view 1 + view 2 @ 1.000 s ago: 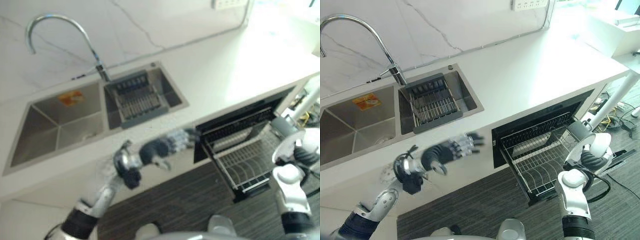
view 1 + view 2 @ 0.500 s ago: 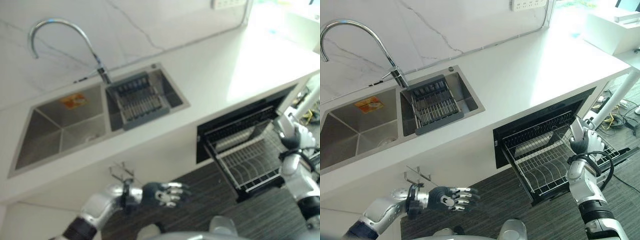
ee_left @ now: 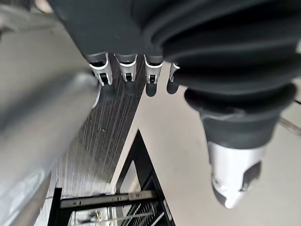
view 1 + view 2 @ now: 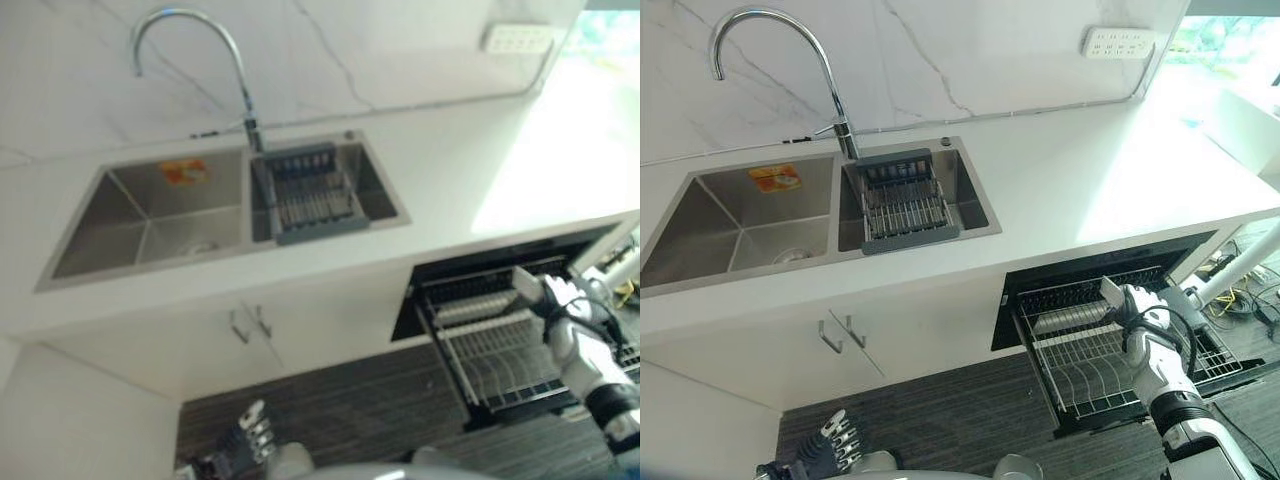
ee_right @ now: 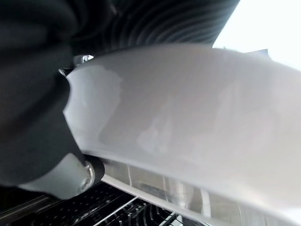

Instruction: Place the dishes in the dishwasher.

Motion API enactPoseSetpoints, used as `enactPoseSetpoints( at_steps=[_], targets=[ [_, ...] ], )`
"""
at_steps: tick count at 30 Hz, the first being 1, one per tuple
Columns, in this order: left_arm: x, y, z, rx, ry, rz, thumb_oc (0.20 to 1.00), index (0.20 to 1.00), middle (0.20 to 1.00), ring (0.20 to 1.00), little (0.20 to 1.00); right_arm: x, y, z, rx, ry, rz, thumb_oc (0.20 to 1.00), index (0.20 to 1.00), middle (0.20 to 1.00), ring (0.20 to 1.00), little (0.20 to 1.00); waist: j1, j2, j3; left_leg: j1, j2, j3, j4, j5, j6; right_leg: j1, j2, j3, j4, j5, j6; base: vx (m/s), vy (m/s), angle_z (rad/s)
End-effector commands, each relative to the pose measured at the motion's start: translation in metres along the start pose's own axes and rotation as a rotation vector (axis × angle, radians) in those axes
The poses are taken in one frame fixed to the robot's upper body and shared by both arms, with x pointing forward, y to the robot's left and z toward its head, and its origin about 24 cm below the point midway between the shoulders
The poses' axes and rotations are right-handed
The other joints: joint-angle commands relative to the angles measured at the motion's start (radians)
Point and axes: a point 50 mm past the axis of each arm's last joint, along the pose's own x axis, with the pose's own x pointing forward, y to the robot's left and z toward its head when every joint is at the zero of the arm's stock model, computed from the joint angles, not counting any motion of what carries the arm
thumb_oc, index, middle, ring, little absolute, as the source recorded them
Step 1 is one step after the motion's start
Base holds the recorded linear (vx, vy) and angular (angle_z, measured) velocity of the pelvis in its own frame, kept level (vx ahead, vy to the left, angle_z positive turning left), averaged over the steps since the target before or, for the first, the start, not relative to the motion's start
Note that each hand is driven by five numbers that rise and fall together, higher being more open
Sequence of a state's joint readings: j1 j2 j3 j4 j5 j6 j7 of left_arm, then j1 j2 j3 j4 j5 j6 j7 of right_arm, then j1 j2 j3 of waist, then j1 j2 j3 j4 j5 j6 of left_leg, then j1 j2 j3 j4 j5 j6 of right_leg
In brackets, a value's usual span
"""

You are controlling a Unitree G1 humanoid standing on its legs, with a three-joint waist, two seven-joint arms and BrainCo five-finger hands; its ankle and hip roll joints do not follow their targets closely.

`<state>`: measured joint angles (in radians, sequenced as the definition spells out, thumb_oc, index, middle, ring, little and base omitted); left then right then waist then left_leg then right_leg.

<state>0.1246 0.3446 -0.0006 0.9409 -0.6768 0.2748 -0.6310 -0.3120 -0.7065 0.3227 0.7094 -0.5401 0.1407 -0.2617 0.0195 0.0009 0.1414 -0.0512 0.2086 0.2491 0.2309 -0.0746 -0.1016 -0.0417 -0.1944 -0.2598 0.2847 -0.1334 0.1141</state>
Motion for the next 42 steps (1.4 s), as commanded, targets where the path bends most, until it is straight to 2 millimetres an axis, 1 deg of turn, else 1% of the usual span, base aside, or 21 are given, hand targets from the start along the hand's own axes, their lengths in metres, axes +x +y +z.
enactPoseSetpoints(
  at_steps=[1,4,7,9,11,14,18,21,22,25,26,27,28,33,34,42],
  targets=[
    [0.010,-0.015,0.005,0.096,0.040,-0.048,1.000,1.000,1.000,1.000,1.000,0.016,-0.037,0.002,-0.068,-0.025,-0.082,0.200,0.200,0.200,0.200,0.200,0.030,0.012,0.019,0.021,0.017,0.004,0.069,-0.145,0.008,-0.039,-0.077,-0.048,0.015,0.007,0.085,-0.01,-0.043,0.04],
    [0.013,-0.021,0.010,0.104,0.027,-0.067,1.000,1.000,1.000,1.000,1.000,0.019,-0.033,-0.006,-0.077,0.018,-0.047,0.200,0.200,0.200,0.200,0.200,0.049,0.023,0.031,0.002,0.019,-0.006,0.069,-0.133,0.004,-0.046,-0.083,-0.062,0.015,0.013,0.085,-0.04,-0.067,0.17],
    [0.014,-0.022,0.012,0.112,0.025,-0.070,1.000,1.000,1.000,1.000,1.000,0.023,-0.035,-0.008,-0.056,0.050,-0.038,0.200,0.200,0.200,0.200,0.200,0.057,0.033,0.042,-0.011,0.019,-0.014,0.069,-0.126,0.003,-0.055,-0.084,-0.066,0.015,0.017,0.083,-0.04,-0.058,0.11],
    [0.015,-0.024,0.014,0.113,0.022,-0.075,1.000,1.000,1.000,1.000,1.000,0.026,-0.036,-0.010,-0.045,0.070,-0.040,0.200,0.200,0.200,0.200,0.200,0.062,0.048,0.051,-0.027,0.021,-0.020,0.069,-0.116,0.001,-0.069,-0.087,-0.068,0.015,0.021,0.082,-0.06,-0.057,0.08],
    [0.016,-0.026,0.016,0.113,0.017,-0.088,1.000,1.000,1.000,1.000,1.000,0.028,-0.041,-0.012,-0.044,0.080,-0.049,0.200,0.200,0.200,0.200,0.200,0.062,0.063,0.060,-0.041,0.023,-0.023,0.069,-0.109,-0.002,-0.081,-0.090,-0.068,0.015,0.025,0.081,-0.08,-0.028,0.01],
    [0.019,-0.032,0.019,0.104,-0.012,-0.125,1.000,1.000,1.000,1.000,1.000,0.034,-0.056,-0.015,-0.040,0.101,-0.081,0.200,0.200,0.200,0.200,0.200,0.055,0.098,0.090,-0.069,0.016,-0.029,0.069,-0.096,-0.004,-0.110,-0.096,-0.059,0.015,0.031,0.076,-0.15,0.023,0.06],
    [0.025,-0.041,0.016,0.087,-0.034,-0.179,1.000,1.000,1.000,1.000,1.000,0.038,-0.075,-0.023,-0.058,0.136,-0.117,0.200,0.200,0.200,0.200,0.200,0.042,0.145,0.118,-0.096,0.001,-0.026,0.069,-0.087,-0.008,-0.141,-0.109,-0.047,0.015,0.035,0.072,-0.11,0.083,0.07],
    [0.028,-0.046,0.012,0.068,-0.044,-0.207,1.000,1.000,1.000,1.000,1.000,0.039,-0.083,-0.029,-0.071,0.166,-0.126,0.200,0.200,0.200,0.200,0.200,0.036,0.171,0.128,-0.104,-0.007,-0.019,0.069,-0.086,-0.009,-0.154,-0.118,-0.042,0.015,0.035,0.070,-0.06,0.111,0.01],
    [0.028,-0.047,0.008,0.057,-0.046,-0.222,1.000,1.000,1.000,1.000,1.000,0.038,-0.084,-0.033,-0.077,0.186,-0.129,0.200,0.200,0.200,0.200,0.200,0.033,0.184,0.132,-0.107,-0.011,-0.015,0.069,-0.085,-0.010,-0.159,-0.124,-0.041,0.015,0.036,0.069,-0.05,0.129,0.03],
    [0.029,-0.049,0.001,0.041,-0.045,-0.240,1.000,1.000,1.000,1.000,1.000,0.037,-0.084,-0.039,-0.093,0.208,-0.124,0.200,0.200,0.200,0.200,0.200,0.027,0.202,0.136,-0.105,-0.017,-0.004,0.069,-0.087,-0.012,-0.164,-0.132,-0.039,0.015,0.037,0.068,-0.02,0.094,0.05],
    [0.029,-0.049,0.000,0.038,-0.046,-0.242,1.000,1.000,1.000,1.000,1.000,0.037,-0.084,-0.039,-0.095,0.211,-0.123,0.282,0.282,0.282,0.282,0.282,0.026,0.204,0.136,-0.105,-0.018,-0.002,0.069,-0.088,-0.012,-0.165,-0.133,-0.039,0.015,0.037,0.068,0.00,0.098,0.05],
    [0.029,-0.050,-0.002,0.027,-0.047,-0.249,1.000,1.000,1.000,1.000,1.000,0.036,-0.082,-0.041,-0.099,0.219,-0.124,0.570,0.570,0.570,0.570,0.570,0.022,0.210,0.137,-0.103,-0.021,0.002,0.069,-0.091,-0.012,-0.165,-0.135,-0.038,0.015,0.036,0.068,0.01,0.087,0.06],
    [0.029,-0.050,-0.005,0.021,-0.046,-0.252,1.000,1.000,1.000,1.000,1.000,0.035,-0.079,-0.042,-0.102,0.221,-0.119,1.000,1.000,1.000,1.000,1.000,0.020,0.211,0.134,-0.100,-0.021,0.006,0.069,-0.092,-0.012,-0.163,-0.137,-0.040,0.015,0.035,0.067,0.02,0.082,0.06],
    [0.030,-0.050,-0.008,0.010,-0.043,-0.256,1.000,1.000,1.000,1.000,1.000,0.031,-0.065,-0.044,-0.090,0.225,-0.089,1.000,1.000,1.000,1.000,1.000,0.019,0.206,0.123,-0.090,-0.017,0.014,0.069,-0.097,-0.013,-0.154,-0.143,-0.048,0.015,0.033,0.069,0.03,0.039,0.01],
    [0.030,-0.050,-0.009,0.010,-0.043,-0.256,1.000,1.000,1.000,1.000,1.000,0.030,-0.059,-0.045,-0.077,0.232,-0.061,1.000,1.000,1.000,1.000,1.000,0.020,0.200,0.122,-0.087,-0.015,0.014,0.069,-0.100,-0.012,-0.148,-0.144,-0.050,0.015,0.032,0.069,0.04,0.018,0.01],
    [0.030,-0.045,-0.002,0.008,-0.048,-0.221,1.000,1.000,1.000,1.000,1.000,0.024,-0.031,-0.044,-0.007,0.252,0.011,1.000,1.000,1.000,1.000,1.000,0.019,0.154,0.111,-0.072,0.005,0.013,0.069,-0.107,-0.011,-0.137,-0.132,-0.051,0.015,0.033,0.071,0.04,-0.019,0.00]
  ],
)
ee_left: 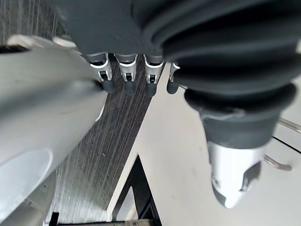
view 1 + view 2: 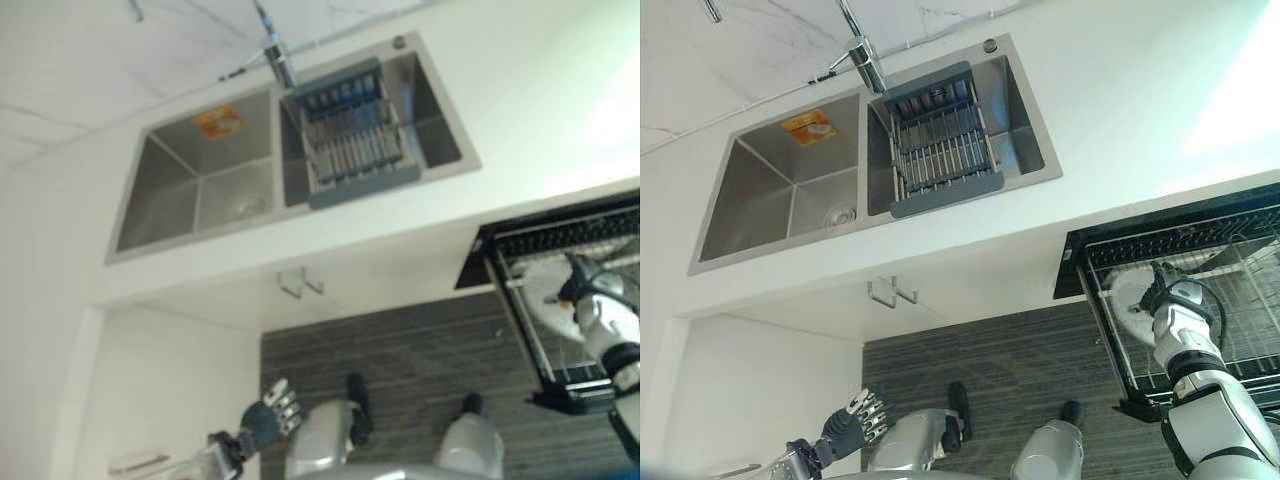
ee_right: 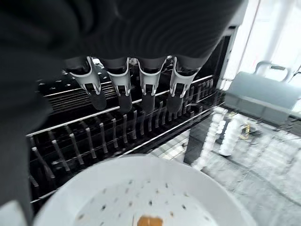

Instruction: Place the dishes in the dishwasher.

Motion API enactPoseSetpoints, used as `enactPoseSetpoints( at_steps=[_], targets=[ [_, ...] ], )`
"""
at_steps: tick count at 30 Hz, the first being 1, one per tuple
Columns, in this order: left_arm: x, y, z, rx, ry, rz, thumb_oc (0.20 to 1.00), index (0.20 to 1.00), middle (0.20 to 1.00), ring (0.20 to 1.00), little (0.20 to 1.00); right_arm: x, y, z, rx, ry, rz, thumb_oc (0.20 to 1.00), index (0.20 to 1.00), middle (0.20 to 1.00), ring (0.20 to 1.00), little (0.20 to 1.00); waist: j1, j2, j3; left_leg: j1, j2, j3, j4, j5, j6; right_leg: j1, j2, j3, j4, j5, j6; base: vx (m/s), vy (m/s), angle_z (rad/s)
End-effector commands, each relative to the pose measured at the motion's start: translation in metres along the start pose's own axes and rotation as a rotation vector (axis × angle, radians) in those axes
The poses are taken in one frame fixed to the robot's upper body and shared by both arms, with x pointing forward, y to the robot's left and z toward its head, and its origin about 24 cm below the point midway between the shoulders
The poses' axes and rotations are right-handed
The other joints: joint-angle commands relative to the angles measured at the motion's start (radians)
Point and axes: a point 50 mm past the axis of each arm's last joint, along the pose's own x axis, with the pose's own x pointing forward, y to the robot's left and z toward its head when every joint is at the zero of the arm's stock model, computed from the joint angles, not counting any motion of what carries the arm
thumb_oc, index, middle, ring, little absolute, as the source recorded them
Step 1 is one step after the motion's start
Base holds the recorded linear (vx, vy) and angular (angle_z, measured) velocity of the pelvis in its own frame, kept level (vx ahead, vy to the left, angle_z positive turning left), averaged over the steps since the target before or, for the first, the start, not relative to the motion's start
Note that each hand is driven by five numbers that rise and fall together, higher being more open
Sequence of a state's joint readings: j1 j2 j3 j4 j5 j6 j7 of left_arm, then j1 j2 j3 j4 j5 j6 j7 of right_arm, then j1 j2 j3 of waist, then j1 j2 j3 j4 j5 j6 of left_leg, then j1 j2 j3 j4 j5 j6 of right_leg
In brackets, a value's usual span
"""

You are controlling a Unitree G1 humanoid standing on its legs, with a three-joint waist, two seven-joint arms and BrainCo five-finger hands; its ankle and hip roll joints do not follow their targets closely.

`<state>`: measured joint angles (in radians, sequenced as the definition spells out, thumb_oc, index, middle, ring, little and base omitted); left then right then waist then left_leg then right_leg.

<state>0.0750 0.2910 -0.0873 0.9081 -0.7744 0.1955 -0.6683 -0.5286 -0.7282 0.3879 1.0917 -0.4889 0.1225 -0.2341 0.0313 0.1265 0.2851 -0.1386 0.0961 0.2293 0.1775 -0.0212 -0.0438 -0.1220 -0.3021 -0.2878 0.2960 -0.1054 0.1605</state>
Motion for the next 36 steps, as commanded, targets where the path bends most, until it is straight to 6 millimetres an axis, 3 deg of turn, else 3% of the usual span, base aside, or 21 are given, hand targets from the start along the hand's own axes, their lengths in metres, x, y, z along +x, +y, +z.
enactPoseSetpoints(
  at_steps=[1,7,13,18,23,29,31,36],
  targets=[
    [0.006,-0.007,-0.011,-0.015,0.034,-0.041,1.000,1.000,1.000,1.000,1.000,0.003,-0.011,-0.014,0.058,0.068,-0.019,1.000,1.000,1.000,1.000,1.000,0.007,0.021,-0.032,0.017,0.121,0.030,0.122,-0.160,-0.069,-0.055,-0.022,-0.022,0.004,0.006,0.025,0.03,-0.041,0.01],
    [0.006,-0.004,0.001,0.004,0.020,-0.012,1.000,1.000,1.000,1.000,1.000,0.001,-0.002,-0.015,0.208,0.122,0.017,1.000,1.000,1.000,1.000,1.000,0.001,-0.011,-0.022,0.017,0.134,0.027,0.122,-0.158,-0.066,-0.059,-0.002,-0.012,0.004,0.008,0.022,-0.01,-0.069,-0.04],
    [0.002,0.001,0.001,0.002,0.009,0.027,1.000,1.000,1.000,1.000,1.000,-0.003,0.004,-0.021,0.654,0.217,0.067,1.000,1.000,1.000,1.000,1.000,-0.024,-0.048,-0.023,0.028,0.153,0.035,0.122,-0.159,-0.070,-0.056,0.027,0.016,0.004,0.001,0.013,0.03,-0.026,-0.07],
    [0.001,0.001,-0.003,0.048,-0.014,0.053,1.000,1.000,1.000,1.000,1.000,-0.014,-0.008,-0.010,1.015,0.160,-0.090,1.000,1.000,1.000,1.000,1.000,-0.079,-0.073,-0.025,0.044,0.159,0.055,0.122,-0.166,-0.069,-0.059,0.050,0.060,0.004,-0.003,0.013,0.01,0.052,-0.26],
    [0.001,0.001,-0.015,0.025,-0.025,0.081,1.000,1.000,1.000,1.000,1.000,-0.034,-0.044,-0.003,1.145,-0.026,-0.247,1.000,1.000,1.000,1.000,1.000,-0.145,-0.093,-0.038,0.079,0.157,0.085,0.122,-0.183,-0.059,-0.050,0.063,0.103,0.004,-0.005,0.021,0.04,0.100,-0.36],
    [-0.002,0.004,-0.023,0.017,-0.016,0.109,1.000,1.000,1.000,1.000,1.000,-0.057,-0.085,0.001,1.064,-0.207,-0.379,1.000,1.000,1.000,1.000,1.000,-0.186,-0.116,-0.046,0.102,0.158,0.114,0.122,-0.198,-0.053,-0.056,0.070,0.137,0.004,-0.002,0.030,0.02,0.046,-0.23],
    [-0.003,0.006,-0.028,0.018,-0.011,0.125,1.000,1.000,1.000,1.000,1.000,-0.065,-0.084,-0.006,1.049,-0.202,-0.406,1.000,1.000,1.000,1.000,1.000,-0.209,-0.127,-0.055,0.111,0.157,0.130,0.122,-0.206,-0.050,-0.063,0.073,0.151,0.004,0.002,0.036,0.03,0.036,-0.07],
    [-0.004,0.008,-0.030,0.026,-0.011,0.149,1.000,1.000,1.000,1.000,1.000,-0.067,-0.059,-0.024,1.166,-0.088,-0.356,1.000,1.000,1.000,1.000,1.000,-0.226,-0.140,-0.061,0.129,0.156,0.156,0.122,-0.220,-0.039,-0.065,0.071,0.161,0.004,0.007,0.043,0.03,0.011,-0.21]
  ],
)
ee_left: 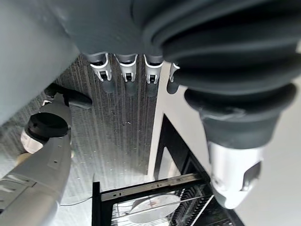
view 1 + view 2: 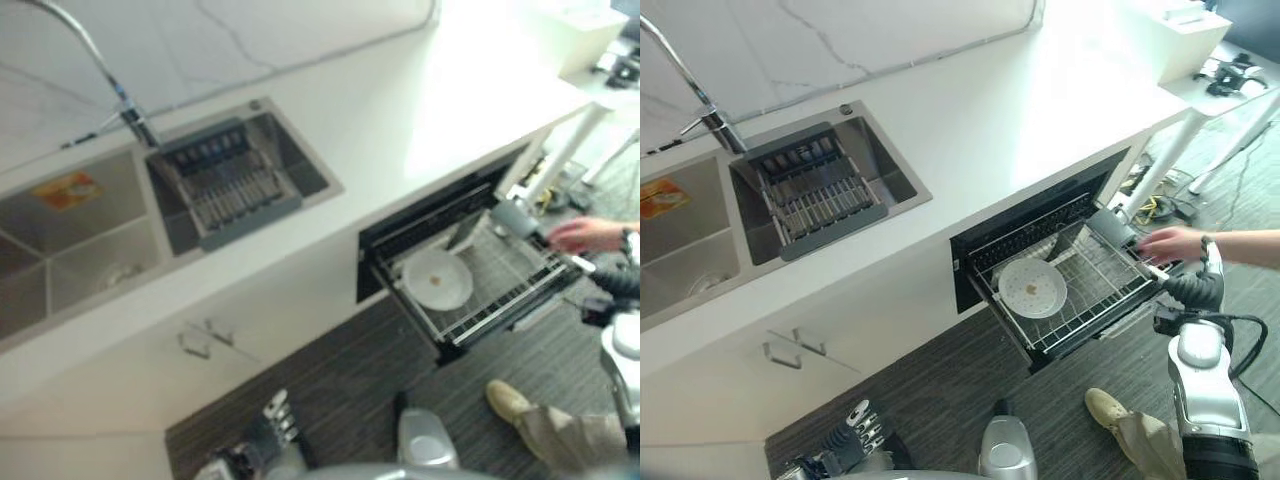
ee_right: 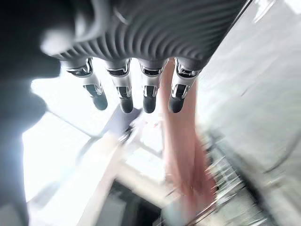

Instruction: Place the dishes in the dishwasher.

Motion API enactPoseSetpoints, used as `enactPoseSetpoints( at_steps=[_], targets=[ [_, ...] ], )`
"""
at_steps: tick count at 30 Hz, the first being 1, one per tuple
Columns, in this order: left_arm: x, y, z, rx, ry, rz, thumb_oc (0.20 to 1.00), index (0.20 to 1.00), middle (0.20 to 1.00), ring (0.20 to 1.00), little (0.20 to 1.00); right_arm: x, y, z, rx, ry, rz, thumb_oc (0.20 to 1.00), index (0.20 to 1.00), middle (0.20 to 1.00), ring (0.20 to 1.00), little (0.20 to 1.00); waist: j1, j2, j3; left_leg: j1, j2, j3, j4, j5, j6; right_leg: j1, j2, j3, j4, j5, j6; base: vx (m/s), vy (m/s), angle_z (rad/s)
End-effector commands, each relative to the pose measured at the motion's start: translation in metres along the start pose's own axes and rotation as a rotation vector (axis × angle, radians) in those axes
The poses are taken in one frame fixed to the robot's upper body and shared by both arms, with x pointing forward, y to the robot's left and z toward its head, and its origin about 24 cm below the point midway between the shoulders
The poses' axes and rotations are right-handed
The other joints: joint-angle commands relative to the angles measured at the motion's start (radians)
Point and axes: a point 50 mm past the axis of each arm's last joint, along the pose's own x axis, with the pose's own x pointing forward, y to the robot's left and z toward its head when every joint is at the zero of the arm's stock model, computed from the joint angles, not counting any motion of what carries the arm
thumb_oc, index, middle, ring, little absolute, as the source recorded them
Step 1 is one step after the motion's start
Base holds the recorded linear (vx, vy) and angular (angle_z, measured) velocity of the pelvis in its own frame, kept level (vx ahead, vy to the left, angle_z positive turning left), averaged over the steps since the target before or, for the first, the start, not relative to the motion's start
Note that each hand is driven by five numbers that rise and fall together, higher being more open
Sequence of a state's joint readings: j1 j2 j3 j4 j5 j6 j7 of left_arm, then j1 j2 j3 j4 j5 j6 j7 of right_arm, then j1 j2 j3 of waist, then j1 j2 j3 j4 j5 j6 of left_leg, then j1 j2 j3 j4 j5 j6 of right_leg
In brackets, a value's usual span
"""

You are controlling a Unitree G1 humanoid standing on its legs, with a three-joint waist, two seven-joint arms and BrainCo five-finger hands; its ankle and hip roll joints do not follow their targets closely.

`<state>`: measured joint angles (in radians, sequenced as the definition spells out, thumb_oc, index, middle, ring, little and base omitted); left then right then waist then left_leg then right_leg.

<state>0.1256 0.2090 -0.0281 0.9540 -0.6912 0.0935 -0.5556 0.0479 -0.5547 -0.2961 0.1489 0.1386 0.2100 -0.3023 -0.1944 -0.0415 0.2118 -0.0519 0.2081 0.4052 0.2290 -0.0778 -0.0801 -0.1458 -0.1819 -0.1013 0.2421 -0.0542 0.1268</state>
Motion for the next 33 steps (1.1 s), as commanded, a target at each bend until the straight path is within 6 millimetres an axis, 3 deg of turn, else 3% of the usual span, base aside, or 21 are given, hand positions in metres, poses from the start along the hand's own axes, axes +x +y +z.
enactPoseSetpoints(
  at_steps=[1,5,12,22,28,33],
  targets=[
    [-0.002,0.001,0.000,0.037,0.009,0.003,1.000,1.000,1.000,1.000,1.000,0.010,-0.011,0.035,0.104,-0.122,-0.036,1.000,1.000,1.000,1.000,1.000,-0.004,0.027,0.012,0.046,0.043,-0.018,0.071,-0.166,-0.001,-0.040,-0.049,-0.022,0.058,-0.044,0.076,0.04,0.005,-0.16],
    [-0.002,0.002,0.003,0.039,0.015,0.010,1.000,1.000,1.000,1.000,1.000,0.008,-0.010,0.029,0.134,-0.096,-0.011,1.000,1.000,1.000,1.000,1.000,-0.006,0.024,0.008,0.051,0.041,-0.014,0.071,-0.167,0.001,-0.038,-0.050,-0.021,0.058,-0.042,0.075,0.02,0.000,-0.03],
    [-0.003,0.005,0.000,0.030,0.025,0.029,1.000,1.000,1.000,1.000,1.000,0.008,-0.007,0.042,0.132,-0.155,0.036,1.000,1.000,1.000,1.000,1.000,0.008,0.020,0.001,0.053,0.036,-0.020,0.071,-0.171,0.003,-0.029,-0.053,-0.034,0.058,-0.046,0.072,0.01,0.000,0.00],
    [-0.007,0.010,-0.003,0.016,0.029,0.054,1.000,1.000,1.000,1.000,1.000,-0.003,0.007,0.090,0.153,-0.391,0.249,1.000,1.000,1.000,1.000,1.000,0.043,0.015,-0.004,0.043,0.030,-0.047,0.071,-0.169,0.004,-0.009,-0.063,-0.073,0.058,-0.053,0.069,0.00,0.004,0.08],
    [-0.011,0.014,-0.002,0.000,0.019,0.066,1.000,1.000,1.000,1.000,1.000,-0.021,0.010,0.137,0.059,-0.659,0.343,1.000,1.000,1.000,1.000,1.000,0.106,0.003,-0.009,0.028,0.012,-0.075,0.071,-0.166,0.005,0.017,-0.096,-0.130,0.058,-0.054,0.079,-0.02,0.072,0.26],
    [-0.012,0.016,0.007,-0.012,-0.003,0.077,1.000,1.000,1.000,1.000,1.000,-0.026,0.026,0.150,0.043,-0.719,0.457,1.000,1.000,1.000,1.000,1.000,0.180,-0.016,-0.013,0.021,-0.035,-0.124,0.071,-0.178,0.018,0.040,-0.147,-0.191,0.058,-0.028,0.104,-0.03,0.185,0.40]
  ],
)
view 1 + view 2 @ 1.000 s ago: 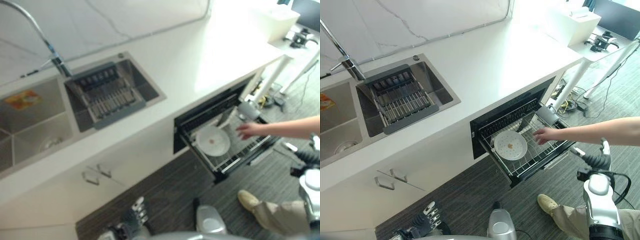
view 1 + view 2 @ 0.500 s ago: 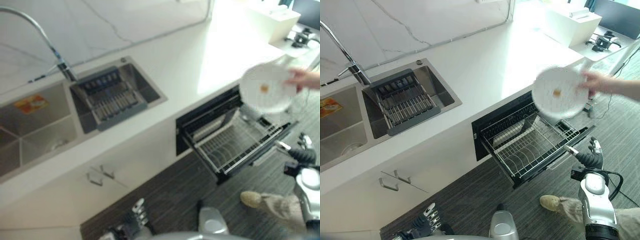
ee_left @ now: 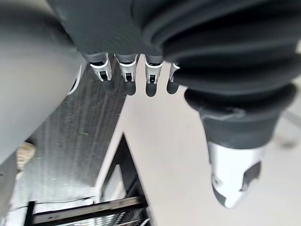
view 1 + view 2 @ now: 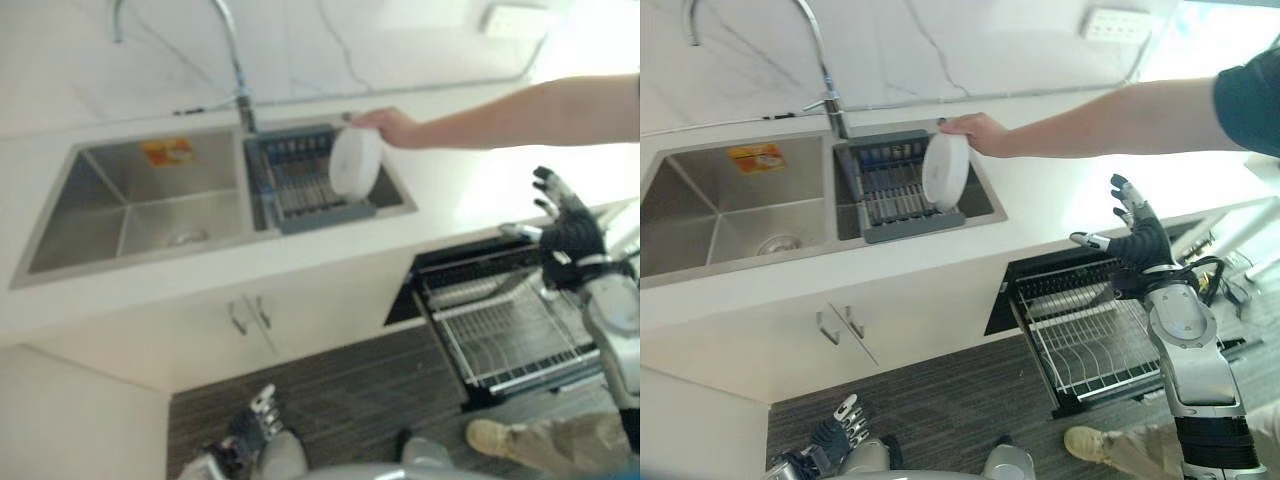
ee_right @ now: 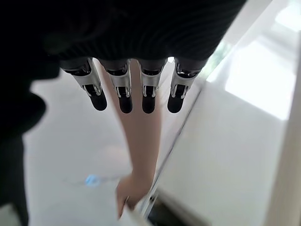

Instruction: Place the dishes in the dishwasher.

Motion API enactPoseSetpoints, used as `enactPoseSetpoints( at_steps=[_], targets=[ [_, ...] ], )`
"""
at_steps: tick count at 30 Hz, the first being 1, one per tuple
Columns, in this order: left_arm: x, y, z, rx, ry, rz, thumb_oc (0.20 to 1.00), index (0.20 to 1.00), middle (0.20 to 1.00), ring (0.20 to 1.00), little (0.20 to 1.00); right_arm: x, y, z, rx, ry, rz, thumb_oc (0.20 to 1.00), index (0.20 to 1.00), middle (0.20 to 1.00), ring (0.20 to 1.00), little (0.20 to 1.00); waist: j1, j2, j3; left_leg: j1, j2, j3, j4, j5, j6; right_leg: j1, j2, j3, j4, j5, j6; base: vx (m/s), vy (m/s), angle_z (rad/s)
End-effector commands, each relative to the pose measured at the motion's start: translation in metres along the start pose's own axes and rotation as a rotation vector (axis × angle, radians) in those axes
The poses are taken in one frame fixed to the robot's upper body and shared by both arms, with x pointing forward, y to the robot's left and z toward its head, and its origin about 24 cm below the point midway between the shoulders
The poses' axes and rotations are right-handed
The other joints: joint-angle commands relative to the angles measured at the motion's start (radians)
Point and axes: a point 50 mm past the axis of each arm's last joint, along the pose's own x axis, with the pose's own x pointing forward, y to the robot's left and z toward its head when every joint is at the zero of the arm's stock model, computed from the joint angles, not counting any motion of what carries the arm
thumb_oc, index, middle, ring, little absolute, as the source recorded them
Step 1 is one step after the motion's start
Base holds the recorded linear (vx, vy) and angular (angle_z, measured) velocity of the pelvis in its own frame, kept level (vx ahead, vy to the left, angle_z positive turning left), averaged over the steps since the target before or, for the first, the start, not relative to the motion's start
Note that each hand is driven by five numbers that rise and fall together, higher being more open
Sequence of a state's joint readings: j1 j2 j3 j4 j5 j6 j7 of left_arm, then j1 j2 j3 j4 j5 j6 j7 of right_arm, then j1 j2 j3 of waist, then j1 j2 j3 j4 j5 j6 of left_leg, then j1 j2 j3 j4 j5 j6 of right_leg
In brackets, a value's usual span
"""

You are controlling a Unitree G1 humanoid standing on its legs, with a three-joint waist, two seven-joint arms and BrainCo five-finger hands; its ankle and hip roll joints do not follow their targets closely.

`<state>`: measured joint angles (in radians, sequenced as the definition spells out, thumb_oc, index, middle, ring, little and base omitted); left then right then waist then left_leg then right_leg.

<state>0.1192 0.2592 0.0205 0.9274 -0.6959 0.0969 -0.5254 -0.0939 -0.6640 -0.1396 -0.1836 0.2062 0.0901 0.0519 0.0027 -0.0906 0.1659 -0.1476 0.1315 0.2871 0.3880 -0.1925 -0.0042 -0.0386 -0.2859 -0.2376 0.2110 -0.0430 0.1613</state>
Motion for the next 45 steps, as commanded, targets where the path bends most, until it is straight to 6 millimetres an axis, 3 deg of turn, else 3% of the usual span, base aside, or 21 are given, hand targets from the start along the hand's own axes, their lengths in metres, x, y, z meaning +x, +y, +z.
enactPoseSetpoints(
  at_steps=[1,4,6,10,13,22,26,36,45],
  targets=[
    [-0.003,0.002,-0.011,-0.020,0.062,0.012,1.000,1.000,1.000,1.000,1.000,0.008,-0.017,0.022,-0.049,-0.130,-0.059,1.000,1.000,1.000,1.000,1.000,0.002,0.028,0.033,0.116,0.022,-0.024,-0.088,-0.069,-0.053,-0.061,-0.061,-0.070,0.089,-0.016,0.072,-0.04,0.197,0.29],
    [-0.002,0.002,-0.007,-0.014,0.056,0.012,1.000,1.000,1.000,1.000,1.000,0.013,-0.011,0.020,-0.011,-0.126,-0.042,1.000,1.000,1.000,1.000,1.000,0.031,0.017,0.034,0.115,-0.020,-0.060,-0.088,-0.088,-0.041,-0.058,-0.094,-0.086,0.089,0.048,0.078,0.00,0.174,0.31],
    [-0.005,0.006,-0.004,-0.009,0.058,0.031,1.000,1.000,1.000,1.000,1.000,0.014,-0.006,0.017,0.028,-0.116,-0.026,1.000,1.000,1.000,1.000,1.000,0.036,0.025,0.028,0.100,-0.041,-0.105,-0.088,-0.088,-0.021,-0.043,-0.068,-0.073,0.089,0.078,0.068,0.00,0.108,0.21],
    [-0.004,0.008,0.003,0.005,0.053,0.059,1.000,1.000,1.000,1.000,1.000,0.016,0.006,0.011,0.088,-0.095,0.021,1.000,1.000,1.000,1.000,1.000,0.035,0.029,0.028,0.107,-0.052,-0.123,-0.088,-0.094,-0.020,-0.063,-0.066,-0.050,0.089,0.047,0.061,-0.01,-0.104,0.24],
    [-0.007,0.013,0.001,0.038,0.083,0.075,1.000,1.000,1.000,1.000,1.000,0.028,0.007,0.018,0.078,-0.108,0.041,1.000,1.000,1.000,1.000,1.000,0.048,0.034,0.017,0.117,-0.015,-0.095,-0.088,-0.083,-0.039,-0.053,-0.054,-0.076,0.089,-0.013,0.060,0.01,-0.290,0.11],
    [-0.019,0.026,-0.022,0.047,0.174,0.126,1.000,1.000,1.000,1.000,1.000,0.047,-0.013,0.028,0.041,-0.100,-0.083,1.000,1.000,1.000,1.000,1.000,0.047,0.046,0.001,0.120,0.062,-0.070,-0.088,-0.054,-0.077,-0.029,-0.008,-0.099,0.089,-0.080,0.035,0.02,-0.164,-0.04],
    [-0.018,0.025,-0.026,0.049,0.182,0.124,1.000,1.000,1.000,1.000,1.000,0.055,-0.017,0.028,0.083,-0.084,-0.129,1.000,1.000,1.000,1.000,1.000,0.046,0.054,-0.011,0.116,0.075,-0.067,-0.088,-0.047,-0.090,-0.019,0.007,-0.104,0.089,-0.100,0.017,0.01,-0.084,0.01],
    [-0.017,0.025,-0.028,0.086,0.226,0.122,1.000,1.000,1.000,1.000,1.000,0.084,-0.011,0.024,0.349,-0.003,-0.033,1.000,1.000,1.000,1.000,1.000,0.067,0.076,-0.043,0.108,0.098,-0.076,-0.088,-0.023,-0.121,-0.001,0.027,-0.124,0.089,-0.131,-0.015,0.02,-0.064,0.02],
    [-0.016,0.025,-0.026,0.114,0.252,0.107,1.000,1.000,1.000,1.000,1.000,0.120,-0.027,0.036,0.339,0.082,-0.018,1.000,1.000,1.000,1.000,1.000,0.109,0.080,-0.049,0.109,0.103,-0.094,-0.088,-0.017,-0.137,0.021,0.032,-0.146,0.089,-0.144,-0.023,-0.01,-0.014,0.06]
  ],
)
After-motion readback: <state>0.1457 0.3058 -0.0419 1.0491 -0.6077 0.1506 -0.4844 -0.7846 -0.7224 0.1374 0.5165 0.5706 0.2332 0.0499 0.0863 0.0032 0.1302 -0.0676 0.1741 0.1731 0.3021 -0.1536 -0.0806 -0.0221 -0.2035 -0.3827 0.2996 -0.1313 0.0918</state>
